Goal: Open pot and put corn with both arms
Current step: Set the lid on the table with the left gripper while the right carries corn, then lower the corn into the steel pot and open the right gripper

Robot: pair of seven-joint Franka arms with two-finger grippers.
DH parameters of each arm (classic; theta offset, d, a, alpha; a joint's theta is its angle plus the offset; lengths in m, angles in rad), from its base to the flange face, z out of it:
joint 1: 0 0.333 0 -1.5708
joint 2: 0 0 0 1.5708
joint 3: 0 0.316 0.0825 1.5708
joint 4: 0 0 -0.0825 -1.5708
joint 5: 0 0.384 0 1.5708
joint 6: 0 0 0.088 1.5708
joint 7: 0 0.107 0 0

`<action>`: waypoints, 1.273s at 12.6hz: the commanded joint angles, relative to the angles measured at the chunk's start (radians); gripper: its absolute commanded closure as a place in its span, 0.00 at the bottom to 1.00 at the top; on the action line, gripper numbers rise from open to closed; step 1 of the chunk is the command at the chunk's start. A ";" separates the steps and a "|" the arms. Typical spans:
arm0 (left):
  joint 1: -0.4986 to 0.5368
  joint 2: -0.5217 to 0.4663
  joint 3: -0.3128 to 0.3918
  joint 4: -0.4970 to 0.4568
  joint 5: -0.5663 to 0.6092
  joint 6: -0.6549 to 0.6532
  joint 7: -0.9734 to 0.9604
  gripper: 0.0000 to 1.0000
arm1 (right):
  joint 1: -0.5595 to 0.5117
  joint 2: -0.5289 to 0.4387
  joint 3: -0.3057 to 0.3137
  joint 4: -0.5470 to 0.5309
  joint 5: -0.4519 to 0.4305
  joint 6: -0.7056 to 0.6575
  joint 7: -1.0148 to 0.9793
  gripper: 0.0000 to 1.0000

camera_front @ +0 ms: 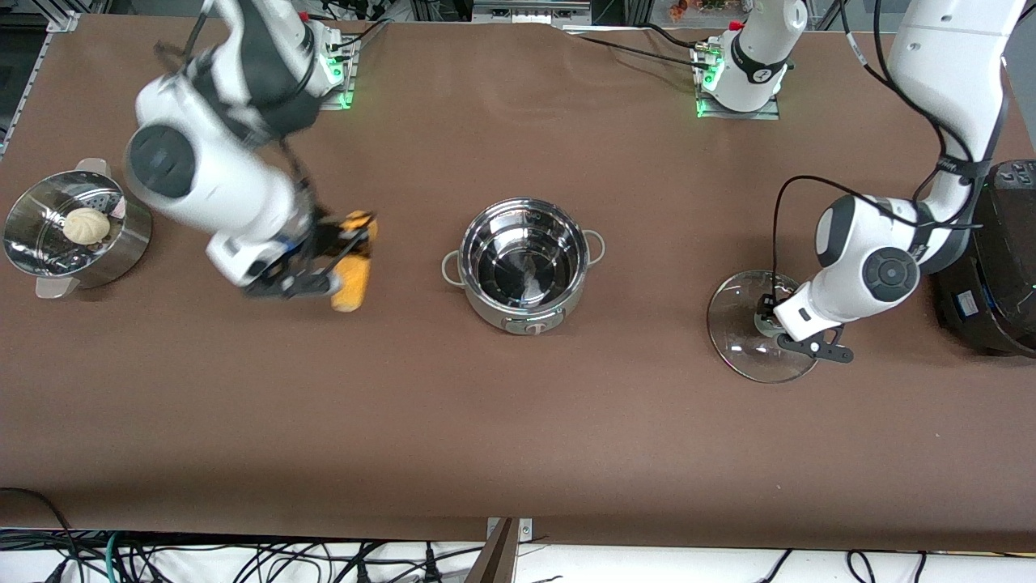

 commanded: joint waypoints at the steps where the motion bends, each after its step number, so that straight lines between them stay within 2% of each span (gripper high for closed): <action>1: 0.006 -0.225 -0.076 0.101 -0.060 -0.344 -0.007 0.00 | 0.130 0.126 0.015 0.101 -0.032 0.068 0.109 1.00; 3: 0.006 -0.247 -0.088 0.288 -0.113 -0.608 -0.009 0.00 | 0.208 0.203 0.015 0.117 -0.042 0.153 0.185 1.00; 6: 0.004 -0.265 -0.091 0.444 -0.157 -0.741 -0.071 0.00 | 0.273 0.318 0.015 0.121 -0.116 0.256 0.239 1.00; 8: 0.000 -0.264 -0.088 0.470 -0.154 -0.751 -0.220 0.00 | 0.279 0.370 0.015 0.121 -0.128 0.308 0.247 1.00; 14: 0.007 -0.278 -0.088 0.478 -0.154 -0.737 -0.232 0.00 | 0.287 0.442 0.013 0.120 -0.157 0.354 0.262 1.00; 15: 0.009 -0.278 -0.085 0.478 -0.156 -0.737 -0.232 0.00 | 0.287 0.444 0.013 0.120 -0.163 0.354 0.288 0.01; 16: 0.010 -0.284 -0.077 0.478 -0.154 -0.737 -0.232 0.00 | 0.288 0.441 0.015 0.120 -0.192 0.354 0.294 0.00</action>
